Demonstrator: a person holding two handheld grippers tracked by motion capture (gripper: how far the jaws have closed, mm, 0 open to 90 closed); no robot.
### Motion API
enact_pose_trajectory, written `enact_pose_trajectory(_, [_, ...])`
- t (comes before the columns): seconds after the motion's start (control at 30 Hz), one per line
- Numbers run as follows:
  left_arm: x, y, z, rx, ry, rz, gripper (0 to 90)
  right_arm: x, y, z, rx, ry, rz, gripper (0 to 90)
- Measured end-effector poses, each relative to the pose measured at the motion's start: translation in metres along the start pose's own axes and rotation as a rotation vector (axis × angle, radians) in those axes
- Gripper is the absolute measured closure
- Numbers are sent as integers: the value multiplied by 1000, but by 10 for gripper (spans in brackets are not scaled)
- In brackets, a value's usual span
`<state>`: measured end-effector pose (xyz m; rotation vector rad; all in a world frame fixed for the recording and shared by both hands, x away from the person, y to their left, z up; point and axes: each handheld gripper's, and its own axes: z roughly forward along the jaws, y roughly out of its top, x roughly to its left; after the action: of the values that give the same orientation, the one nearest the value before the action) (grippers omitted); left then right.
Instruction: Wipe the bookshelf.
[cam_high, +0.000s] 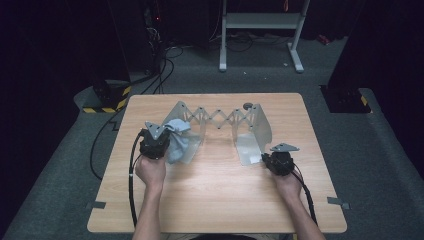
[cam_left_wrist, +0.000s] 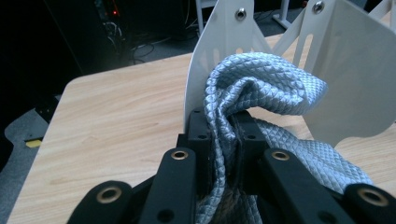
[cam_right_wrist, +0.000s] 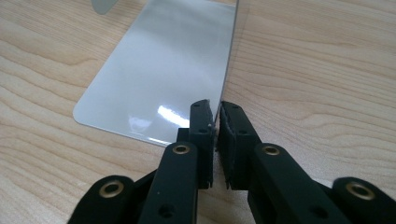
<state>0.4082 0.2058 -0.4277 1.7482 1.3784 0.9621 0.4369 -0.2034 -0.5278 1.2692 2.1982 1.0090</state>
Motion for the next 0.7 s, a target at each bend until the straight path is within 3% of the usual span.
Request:
enact_pose_trajectory(0.2, [3, -9, 8, 25, -10, -22, 800, 0, 0, 0, 0, -3, -1, 842])
enact_pose_trajectory(0.4, [0, -20, 28, 75, -25, -35, 800, 0, 0, 0, -1, -2, -1, 843])
enact_pose_trajectory(0.7, [-6, -32, 50, 147, -24, -21, 801, 0, 0, 0, 0, 2, 0, 843])
